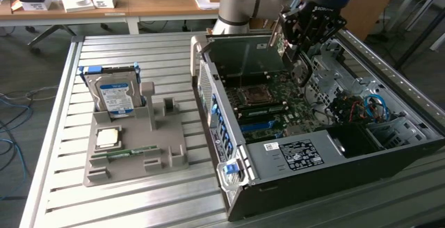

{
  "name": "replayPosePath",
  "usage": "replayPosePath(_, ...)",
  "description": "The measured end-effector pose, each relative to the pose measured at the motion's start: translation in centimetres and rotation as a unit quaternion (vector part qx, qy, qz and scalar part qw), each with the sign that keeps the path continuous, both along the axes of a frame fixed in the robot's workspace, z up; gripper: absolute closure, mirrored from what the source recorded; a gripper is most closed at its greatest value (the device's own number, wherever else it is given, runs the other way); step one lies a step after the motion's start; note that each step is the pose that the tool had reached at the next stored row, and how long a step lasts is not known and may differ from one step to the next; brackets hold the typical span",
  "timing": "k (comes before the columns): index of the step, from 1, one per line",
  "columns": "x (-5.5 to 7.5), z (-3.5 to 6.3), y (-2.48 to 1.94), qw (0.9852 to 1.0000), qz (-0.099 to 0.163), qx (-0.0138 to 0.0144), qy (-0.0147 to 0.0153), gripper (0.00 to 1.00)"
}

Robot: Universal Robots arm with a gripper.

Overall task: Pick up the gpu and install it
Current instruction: 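Pick up the gpu and move the gpu toward the slot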

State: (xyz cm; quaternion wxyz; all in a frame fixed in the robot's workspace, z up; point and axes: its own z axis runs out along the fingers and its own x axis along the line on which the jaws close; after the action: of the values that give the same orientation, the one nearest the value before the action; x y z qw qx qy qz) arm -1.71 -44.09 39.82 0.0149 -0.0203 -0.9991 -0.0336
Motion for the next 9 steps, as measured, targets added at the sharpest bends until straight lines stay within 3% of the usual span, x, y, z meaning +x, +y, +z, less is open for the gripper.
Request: replayPosePath(9, 2.1, -0.02, 0.00, 1.0000, 0.000, 0.0008, 0.0000, 0.74)
